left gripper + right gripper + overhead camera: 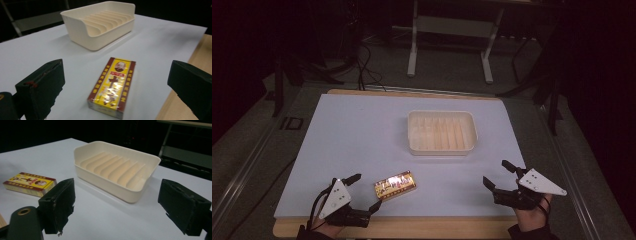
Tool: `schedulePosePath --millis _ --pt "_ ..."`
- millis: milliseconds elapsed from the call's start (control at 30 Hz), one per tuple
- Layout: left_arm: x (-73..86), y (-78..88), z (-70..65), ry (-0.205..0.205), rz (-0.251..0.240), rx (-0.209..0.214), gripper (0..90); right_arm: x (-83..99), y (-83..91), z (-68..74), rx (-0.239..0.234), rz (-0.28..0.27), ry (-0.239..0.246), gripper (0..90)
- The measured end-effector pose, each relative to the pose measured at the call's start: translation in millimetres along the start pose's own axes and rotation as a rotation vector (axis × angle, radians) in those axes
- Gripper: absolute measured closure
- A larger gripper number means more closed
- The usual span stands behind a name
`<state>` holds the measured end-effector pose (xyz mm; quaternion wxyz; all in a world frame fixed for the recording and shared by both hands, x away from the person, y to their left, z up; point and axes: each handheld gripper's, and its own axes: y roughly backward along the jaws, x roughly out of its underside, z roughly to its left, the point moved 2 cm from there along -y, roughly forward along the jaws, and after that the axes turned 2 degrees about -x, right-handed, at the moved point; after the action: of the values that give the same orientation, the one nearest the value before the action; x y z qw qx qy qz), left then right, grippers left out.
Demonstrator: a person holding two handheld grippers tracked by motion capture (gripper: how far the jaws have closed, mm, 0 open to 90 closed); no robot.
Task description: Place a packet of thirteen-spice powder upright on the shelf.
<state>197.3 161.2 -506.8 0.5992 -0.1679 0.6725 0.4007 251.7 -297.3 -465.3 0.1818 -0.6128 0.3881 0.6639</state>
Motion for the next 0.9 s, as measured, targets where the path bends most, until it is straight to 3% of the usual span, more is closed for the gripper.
schedulePosePath --millis 133,233,467,633,700,800,900 --pt "-3.7 2.3 -1.0 0.019 -0.039 0.010 1.8 -0.6 0.5 0.0 -0.007 -0.003 0.005 14.4" --pt "-7.9 6.1 -2.1 0.064 -0.066 0.026 1.1 -2.0 2.6 0.2 -0.020 -0.016 0.000 15.3" --pt "-12.0 6.5 -2.0 0.152 -0.043 0.073 0.5 -4.3 4.5 2.7 -0.022 -0.027 0.008 16.8" --pt "-23.7 7.8 -4.9 0.141 0.012 0.050 0.6 -4.0 3.8 3.0 -0.017 -0.005 -0.004 16.8" --pt "-29.6 9.5 -6.2 0.139 0.018 0.101 0.6 -3.3 2.9 3.3 -0.018 0.000 -0.001 16.8" --pt "-38.0 9.3 -8.7 0.100 0.038 0.106 0.6 -2.6 1.9 4.2 -0.016 0.010 0.006 16.3" --pt "-42.8 7.4 -7.4 0.103 0.048 0.117 0.6 -3.4 2.0 4.5 -0.010 0.000 0.002 13.9"
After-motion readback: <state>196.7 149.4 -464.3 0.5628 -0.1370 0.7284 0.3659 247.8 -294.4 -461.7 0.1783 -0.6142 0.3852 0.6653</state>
